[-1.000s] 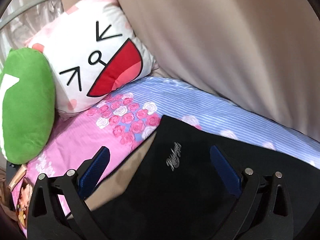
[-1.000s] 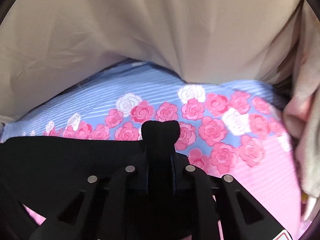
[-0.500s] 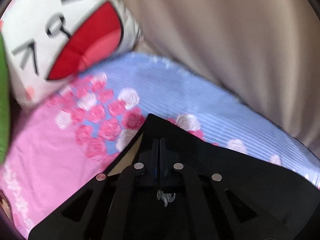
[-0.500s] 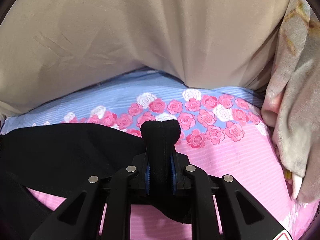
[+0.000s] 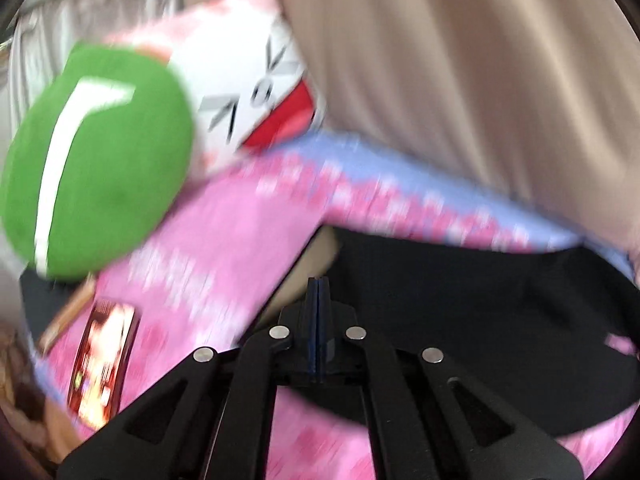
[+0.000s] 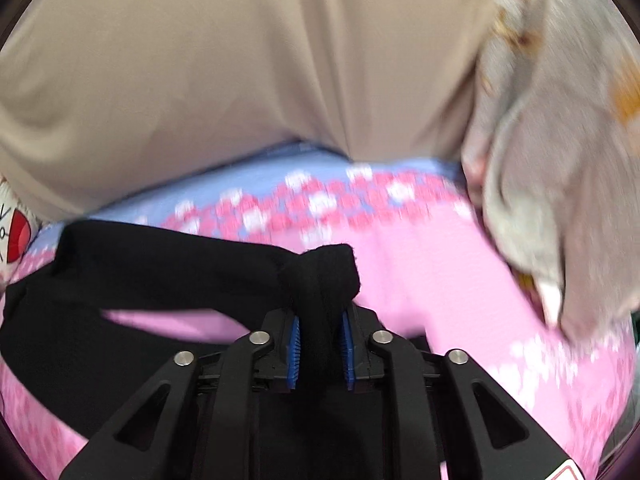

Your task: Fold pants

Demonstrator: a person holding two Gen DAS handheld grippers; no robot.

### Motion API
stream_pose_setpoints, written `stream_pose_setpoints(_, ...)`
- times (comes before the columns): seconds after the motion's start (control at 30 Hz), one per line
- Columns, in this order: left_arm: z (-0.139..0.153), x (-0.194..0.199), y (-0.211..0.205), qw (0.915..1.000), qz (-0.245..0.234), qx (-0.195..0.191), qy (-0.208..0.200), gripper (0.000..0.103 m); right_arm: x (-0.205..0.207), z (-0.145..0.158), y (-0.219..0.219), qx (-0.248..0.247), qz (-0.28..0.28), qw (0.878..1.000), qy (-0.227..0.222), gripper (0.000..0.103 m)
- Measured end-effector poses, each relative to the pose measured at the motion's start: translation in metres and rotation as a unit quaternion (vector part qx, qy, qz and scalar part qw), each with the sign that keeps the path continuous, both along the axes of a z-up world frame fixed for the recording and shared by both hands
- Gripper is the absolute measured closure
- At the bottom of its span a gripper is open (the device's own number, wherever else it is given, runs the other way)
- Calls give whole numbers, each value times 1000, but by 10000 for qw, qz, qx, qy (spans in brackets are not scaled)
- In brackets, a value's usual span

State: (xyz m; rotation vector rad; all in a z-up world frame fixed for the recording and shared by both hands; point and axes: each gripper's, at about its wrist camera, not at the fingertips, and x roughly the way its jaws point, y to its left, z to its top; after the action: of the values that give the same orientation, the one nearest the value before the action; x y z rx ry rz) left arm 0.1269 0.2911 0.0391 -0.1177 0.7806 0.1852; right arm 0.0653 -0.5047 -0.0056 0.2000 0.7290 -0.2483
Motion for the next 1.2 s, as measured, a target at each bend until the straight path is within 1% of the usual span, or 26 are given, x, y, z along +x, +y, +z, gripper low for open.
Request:
stream_pose_setpoints(0.03,-14,-7,-1,9997,-3,-23,256,102,-2,-4,1,-72,-42,10000,54,79)
stream_pose_setpoints(0.07,-26,-8,-2,9986,-88,-232,459,99,-8,-9,4,-155,-108,9998,72,72)
stream_pose_setpoints(0.1,-34,-7,-2,9972,-136,-460,571,96,-12,-11,6,-188,-146,9997,67,70)
stream_pose_setpoints(0.13,-43,0,-8,9940,-215,-797,722,82,-15,-12,11,-231,-174,9996,61,69)
stream_pose_setpoints(0.17,-47,8,-13,9915,-302,-987,788,53,-18,-11,13,-238,-201,9995,40,66)
stream_pose_setpoints(0.2,-48,12,-19,9910,-308,-1068,740,39,-20,-10,17,-267,-242,9994,14,62)
stream_pose_setpoints(0.23,-46,21,-30,9914,-273,-1157,553,16,-22,-8,21,-325,-290,9991,13,60)
stream_pose_setpoints(0.3,-39,38,-43,9917,-290,-1228,245,11,-32,-3,29,-436,-366,9984,1,52)
stream_pose_setpoints(0.33,-38,52,-49,9918,-239,-1245,181,5,-37,-1,32,-484,-404,9980,-2,51)
stream_pose_setpoints(0.37,-41,66,-50,9900,-203,-1375,227,5,-47,3,37,-463,-423,9980,-30,51)
stream_pose_setpoints(0.4,-46,79,-49,9860,-165,-1618,355,5,-57,6,40,-433,-448,9980,-72,51)
stream_pose_setpoints(0.43,-56,98,-49,9767,-183,-2061,568,5,-64,9,42,-424,-475,9979,-102,50)
stream_pose_setpoints(0.53,-80,123,-33,9574,172,-2734,913,7,-87,15,51,-416,-562,9974,-175,46)
stream_pose_setpoints(0.57,-82,125,-31,9534,230,-2873,888,24,-96,17,55,-345,-583,9975,-213,45)
stream_pose_setpoints(0.6,-82,127,-29,9529,276,-2893,863,44,-99,16,57,-316,-583,9976,-213,44)
stream_pose_setpoints(0.63,-80,129,-28,9542,284,-2827,936,92,-103,17,60,-316,-609,9974,-216,44)
stream_pose_setpoints(0.67,-78,129,-25,9517,254,-2898,981,96,-106,17,64,-309,-620,9973,-224,44)
stream_pose_setpoints(0.7,-76,125,-21,9476,192,-3040,966,96,-107,17,67,-281,-584,9976,-231,44)
stream_pose_setpoints(0.73,-67,118,-18,9486,71,-3029,917,97,-107,18,70,-284,-581,9976,-244,44)
stream_pose_setpoints(0.83,-42,91,-10,9578,-179,-2781,702,97,-105,19,81,-222,-515,9978,-347,44)
stream_pose_setpoints(0.9,-25,64,0,9657,-269,-2508,621,97,-102,16,86,-188,-434,9983,-345,40)
stream_pose_setpoints(0.97,-21,37,7,9768,-248,-1984,769,96,-97,7,93,-204,-374,9987,-279,38)
stream_pose_setpoints(1.03,-35,26,7,9851,-132,-1295,1127,93,-89,-6,98,-250,-330,9991,-132,38)
stream_pose_setpoints(1.1,-52,20,12,9878,342,-446,1453,93,-82,-20,97,-140,-317,9994,17,38)
stream_pose_setpoints(1.13,-56,16,13,9870,574,-127,1498,94,-80,-24,95,-69,-349,9994,54,38)
stream_pose_setpoints(1.2,-49,3,16,9886,579,-366,1343,93,-81,-26,89,104,-462,9989,69,38)
